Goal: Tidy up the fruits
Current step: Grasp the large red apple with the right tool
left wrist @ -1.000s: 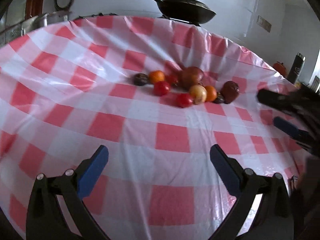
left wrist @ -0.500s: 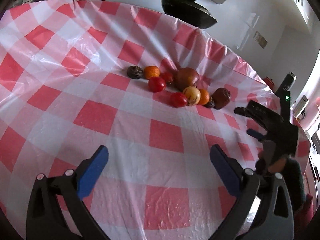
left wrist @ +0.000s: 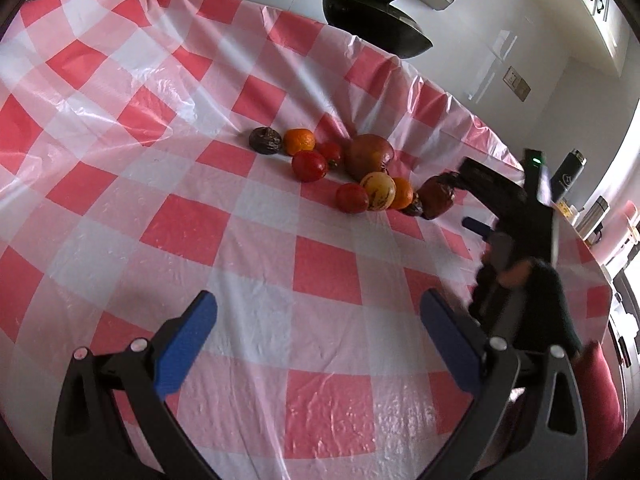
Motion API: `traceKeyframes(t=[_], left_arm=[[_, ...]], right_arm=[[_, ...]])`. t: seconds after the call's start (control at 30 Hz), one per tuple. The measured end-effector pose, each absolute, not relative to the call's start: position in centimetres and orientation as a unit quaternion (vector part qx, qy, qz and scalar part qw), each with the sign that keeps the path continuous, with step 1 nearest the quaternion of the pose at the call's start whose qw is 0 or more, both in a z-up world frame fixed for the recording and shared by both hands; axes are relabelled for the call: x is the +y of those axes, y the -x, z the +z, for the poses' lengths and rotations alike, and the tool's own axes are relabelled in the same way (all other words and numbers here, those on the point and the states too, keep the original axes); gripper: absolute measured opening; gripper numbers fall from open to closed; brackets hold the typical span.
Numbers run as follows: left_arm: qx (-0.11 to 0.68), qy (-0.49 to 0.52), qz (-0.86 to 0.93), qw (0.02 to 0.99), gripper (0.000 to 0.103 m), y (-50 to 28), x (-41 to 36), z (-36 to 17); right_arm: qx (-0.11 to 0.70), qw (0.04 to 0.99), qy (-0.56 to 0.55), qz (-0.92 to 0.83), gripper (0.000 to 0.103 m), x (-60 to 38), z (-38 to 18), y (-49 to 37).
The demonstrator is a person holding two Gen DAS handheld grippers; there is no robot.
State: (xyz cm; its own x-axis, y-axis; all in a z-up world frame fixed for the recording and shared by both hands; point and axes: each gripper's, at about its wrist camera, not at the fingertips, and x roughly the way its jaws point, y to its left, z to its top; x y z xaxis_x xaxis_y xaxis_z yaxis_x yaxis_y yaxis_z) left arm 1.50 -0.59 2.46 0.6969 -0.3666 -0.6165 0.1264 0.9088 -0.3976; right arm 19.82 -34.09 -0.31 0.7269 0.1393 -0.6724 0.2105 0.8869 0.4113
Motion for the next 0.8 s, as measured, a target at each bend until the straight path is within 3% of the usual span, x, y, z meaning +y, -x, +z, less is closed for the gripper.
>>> traceKeyframes(t=[0.07,0.17,0.23,0.4,0.6,0.8], left_arm=[[0.365,0.166,-0.135,0.906,0.102,-1.5,-0.6,2.4],[0.367,0.164,-0.133,0.906,0.102,-1.6,-0.6,2.4],[0.379,0.161,-0.131,0.902,0.102,-1.9,-0.8,2.2],[0.423,0.154,-0.122,0.885,0.102,-4.5,-2.1,1.8],[0.441,0.072,-0.101,0.889,0.101,-11.8,-8.0,1.5],[0.456,-0.023,-0.075,0.886,0.074,-16.6,-12.5,0.7]], right_arm=[[0.380,0.890,-0.252,-0.030,0.086,-34.4,-1.2,-21.1],[0.411,0.873,-0.259,-0.030,0.072,-34.4,-2.1,-22.6],[0.412,0.878,-0.243,-0.016,0.055,-33.8,-2.0,-22.9],[0.391,0.869,-0.302,-0.017,0.055,-35.4,-1.9,-20.9],[0.367,0.865,-0.342,-0.014,0.055,-36.8,-0.9,-16.3],[0.352,0.860,-0.369,-0.022,0.056,-37.4,-0.6,-12.7]])
